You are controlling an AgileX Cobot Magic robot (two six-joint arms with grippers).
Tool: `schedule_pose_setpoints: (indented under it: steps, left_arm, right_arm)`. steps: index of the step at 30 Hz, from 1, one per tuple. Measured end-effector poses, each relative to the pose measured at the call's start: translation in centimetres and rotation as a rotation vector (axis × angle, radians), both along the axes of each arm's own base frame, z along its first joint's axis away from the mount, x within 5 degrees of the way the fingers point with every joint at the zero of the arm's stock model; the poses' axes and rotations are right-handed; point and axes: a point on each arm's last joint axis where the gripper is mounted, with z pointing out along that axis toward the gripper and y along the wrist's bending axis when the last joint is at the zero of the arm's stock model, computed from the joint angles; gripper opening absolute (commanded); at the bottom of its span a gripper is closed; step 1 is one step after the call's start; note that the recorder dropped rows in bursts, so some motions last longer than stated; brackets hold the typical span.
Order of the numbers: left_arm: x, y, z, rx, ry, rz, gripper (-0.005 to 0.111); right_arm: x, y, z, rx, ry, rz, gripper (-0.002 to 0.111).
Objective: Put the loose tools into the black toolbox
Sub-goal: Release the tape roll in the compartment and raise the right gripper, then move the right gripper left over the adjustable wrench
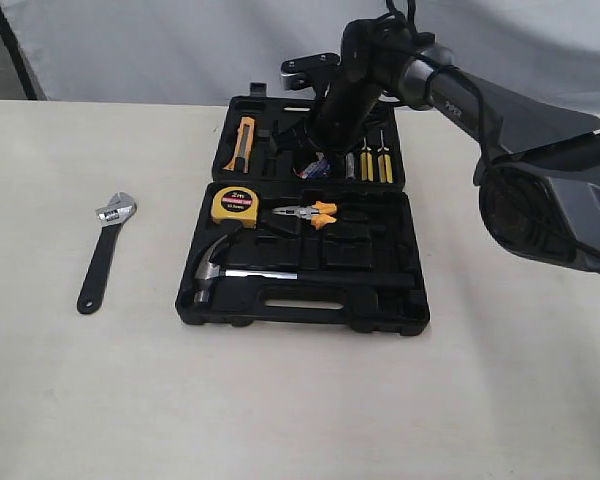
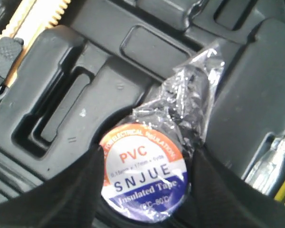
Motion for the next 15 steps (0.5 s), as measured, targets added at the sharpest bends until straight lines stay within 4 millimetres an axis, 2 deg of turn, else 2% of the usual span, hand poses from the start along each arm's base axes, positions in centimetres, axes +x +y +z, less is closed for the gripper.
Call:
schedule_pose_setpoints:
  steps: [7,15]
  left_arm:
    - [0.0,0.0,0.0,0.0,0.0,0.0,0.001]
    - [0.0,0.0,0.0,0.0,0.0,0.0,0.001]
  right_arm:
    - [0.0,0.0,0.1,-0.001,-0.002,0.0,0.052]
    - [-0.7,0.0,6.7,0.058,-0.091,-0.009,0.052]
